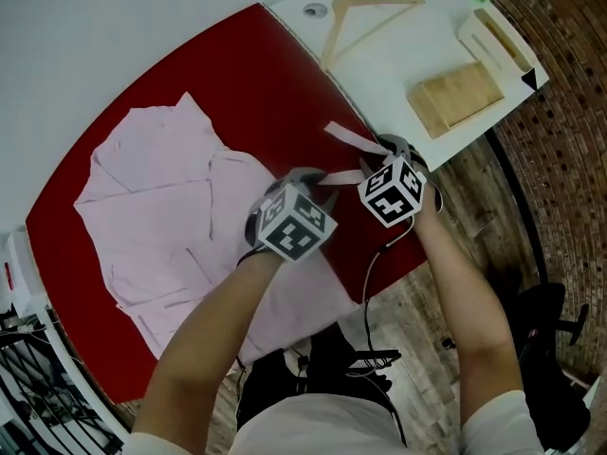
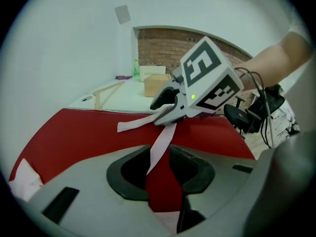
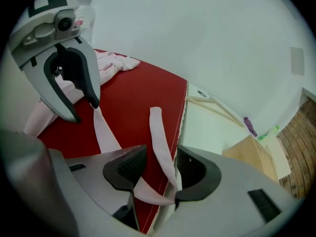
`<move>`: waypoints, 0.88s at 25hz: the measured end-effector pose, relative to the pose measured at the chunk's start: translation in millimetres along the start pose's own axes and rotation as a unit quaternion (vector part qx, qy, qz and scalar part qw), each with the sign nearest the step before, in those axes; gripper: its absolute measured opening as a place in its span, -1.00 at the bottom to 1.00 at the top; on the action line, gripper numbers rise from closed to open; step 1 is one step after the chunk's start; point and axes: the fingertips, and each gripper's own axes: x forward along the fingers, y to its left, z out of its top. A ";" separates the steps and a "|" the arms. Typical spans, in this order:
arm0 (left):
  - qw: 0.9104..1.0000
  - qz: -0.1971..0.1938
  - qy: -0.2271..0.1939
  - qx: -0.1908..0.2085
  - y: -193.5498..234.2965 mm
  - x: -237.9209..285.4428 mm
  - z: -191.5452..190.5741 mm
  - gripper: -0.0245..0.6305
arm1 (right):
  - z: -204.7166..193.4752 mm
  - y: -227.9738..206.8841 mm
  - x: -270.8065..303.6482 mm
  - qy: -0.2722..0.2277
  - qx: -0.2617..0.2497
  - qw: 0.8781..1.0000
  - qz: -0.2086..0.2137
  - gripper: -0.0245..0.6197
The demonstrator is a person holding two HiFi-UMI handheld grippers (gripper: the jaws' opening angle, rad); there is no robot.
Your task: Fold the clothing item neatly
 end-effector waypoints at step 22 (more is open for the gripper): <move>0.996 0.000 -0.019 -0.083 8.2 -19.9 -14.8 -0.63 | 12.4 11.4 -20.0 -0.017 0.081 0.994 0.071 -0.84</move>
